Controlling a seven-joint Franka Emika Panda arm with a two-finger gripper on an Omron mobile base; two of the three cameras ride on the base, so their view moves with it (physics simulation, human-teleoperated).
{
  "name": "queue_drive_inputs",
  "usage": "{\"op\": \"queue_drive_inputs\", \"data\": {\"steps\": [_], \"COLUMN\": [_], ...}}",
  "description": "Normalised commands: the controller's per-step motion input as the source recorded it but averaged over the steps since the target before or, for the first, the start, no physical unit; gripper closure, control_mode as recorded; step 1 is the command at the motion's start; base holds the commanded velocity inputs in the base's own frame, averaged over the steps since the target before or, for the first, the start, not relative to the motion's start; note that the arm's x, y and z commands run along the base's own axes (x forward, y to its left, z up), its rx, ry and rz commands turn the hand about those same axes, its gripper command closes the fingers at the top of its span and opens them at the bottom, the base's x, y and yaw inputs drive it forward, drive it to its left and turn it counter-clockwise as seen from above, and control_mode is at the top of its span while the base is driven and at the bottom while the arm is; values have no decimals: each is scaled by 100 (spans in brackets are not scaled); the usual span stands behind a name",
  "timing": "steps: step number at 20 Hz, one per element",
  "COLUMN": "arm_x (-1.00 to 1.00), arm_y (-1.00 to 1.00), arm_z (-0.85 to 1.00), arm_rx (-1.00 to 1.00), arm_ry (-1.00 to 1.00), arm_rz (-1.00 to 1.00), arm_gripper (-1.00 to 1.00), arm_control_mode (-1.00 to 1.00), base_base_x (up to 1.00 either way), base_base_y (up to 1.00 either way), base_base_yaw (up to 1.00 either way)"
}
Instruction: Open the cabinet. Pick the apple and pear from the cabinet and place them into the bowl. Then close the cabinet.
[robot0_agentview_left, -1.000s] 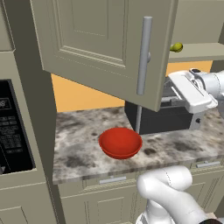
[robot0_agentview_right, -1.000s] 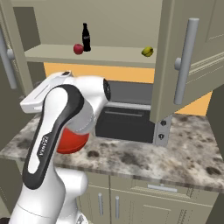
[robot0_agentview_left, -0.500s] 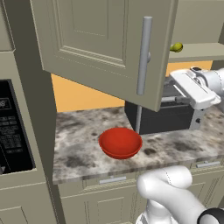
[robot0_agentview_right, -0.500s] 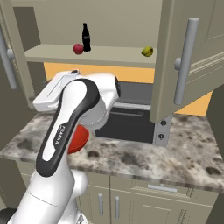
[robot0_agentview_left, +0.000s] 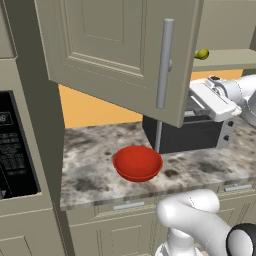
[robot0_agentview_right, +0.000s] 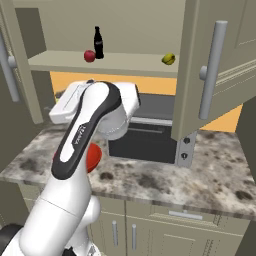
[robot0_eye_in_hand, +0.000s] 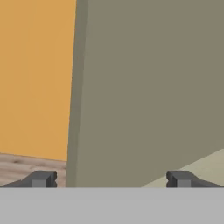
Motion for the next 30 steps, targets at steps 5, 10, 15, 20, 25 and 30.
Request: {"op": "queue_drive_inputs", "data": {"steps": [5,10,15,20,25,30], "arm_x": [0,0,0,-7,-11,-14], "arm_y": [29,56,37,58,60,48], "arm_z": [-18,-6,0,0,0,0], "arm_rx": [-3,-1,0,-1,-1,0], "arm_ry": [0,0,0,0,0,0], "arm_rz": [7,8,7,8,8,5], "arm_gripper": [-100,-100,-100,-100,-100,-100], "arm_control_mode": [-100,-100,-100,-100,-100,-100], "base_base_x": [0,0,0,0,0,0], "base_base_y": [0,0,0,0,0,0], "base_base_yaw": [0,0,0,0,0,0]}}
